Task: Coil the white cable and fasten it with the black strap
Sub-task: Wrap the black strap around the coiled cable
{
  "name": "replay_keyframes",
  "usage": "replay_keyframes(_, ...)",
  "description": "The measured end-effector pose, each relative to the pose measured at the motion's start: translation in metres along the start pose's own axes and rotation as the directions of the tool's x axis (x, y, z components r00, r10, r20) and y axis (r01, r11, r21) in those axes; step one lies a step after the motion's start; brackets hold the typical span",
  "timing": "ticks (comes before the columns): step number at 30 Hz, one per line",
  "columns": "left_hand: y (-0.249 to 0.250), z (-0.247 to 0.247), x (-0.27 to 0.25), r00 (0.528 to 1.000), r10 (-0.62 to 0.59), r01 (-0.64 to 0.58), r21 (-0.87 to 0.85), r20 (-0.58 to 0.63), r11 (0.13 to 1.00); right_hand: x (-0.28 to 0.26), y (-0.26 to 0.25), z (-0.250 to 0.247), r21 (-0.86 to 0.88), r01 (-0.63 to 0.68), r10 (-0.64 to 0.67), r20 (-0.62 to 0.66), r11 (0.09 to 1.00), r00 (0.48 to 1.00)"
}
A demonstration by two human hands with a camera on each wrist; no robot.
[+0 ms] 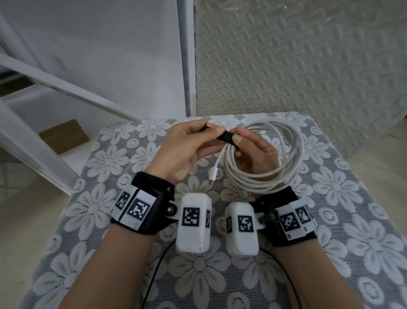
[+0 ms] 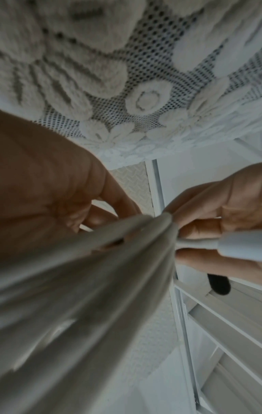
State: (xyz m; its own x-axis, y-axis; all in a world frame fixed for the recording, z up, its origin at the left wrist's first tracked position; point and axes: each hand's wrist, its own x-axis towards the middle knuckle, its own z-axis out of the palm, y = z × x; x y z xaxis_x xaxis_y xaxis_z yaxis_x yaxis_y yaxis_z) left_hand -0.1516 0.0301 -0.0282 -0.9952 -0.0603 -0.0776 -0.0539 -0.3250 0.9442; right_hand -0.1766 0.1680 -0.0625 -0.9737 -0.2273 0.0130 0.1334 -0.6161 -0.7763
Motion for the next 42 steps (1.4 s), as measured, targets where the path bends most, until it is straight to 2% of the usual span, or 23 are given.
replay_keyframes(8,-0.004,-0.003,0.002,0.998,0.040,-0.040,0.002,-0.041,0.999,-0.001,0.003,0.002,0.058,0.030,-0.035,0.098,0.998,0.995)
replay_keyframes(15,-0.004,-0.004,0.002,0.995,0.082,-0.079,0.058,-0.056,0.995,0.003,0.007,-0.004,0.023,0.101,-0.103,0.166,0.995,0.981)
replay_keyframes(19,-0.003,-0.005,0.002,0.994,0.095,-0.088,0.105,-0.061,0.991,0.007,0.011,-0.008,0.019,0.120,-0.122,0.183,0.993,0.976)
replay_keyframes(33,-0.001,-0.008,0.002,0.999,0.044,-0.042,0.058,-0.031,0.997,0.008,0.012,-0.011,0.020,0.090,-0.092,0.186,0.996,0.978)
replay_keyframes(38,-0.001,-0.009,0.002,0.995,0.084,-0.076,0.162,-0.043,0.984,0.010,0.014,-0.013,-0.007,0.110,-0.106,0.210,0.994,0.972)
replay_keyframes(42,-0.006,-0.006,0.002,0.980,0.174,-0.127,0.362,-0.099,0.923,0.010,0.016,-0.012,-0.119,0.164,-0.135,0.219,0.979,0.966)
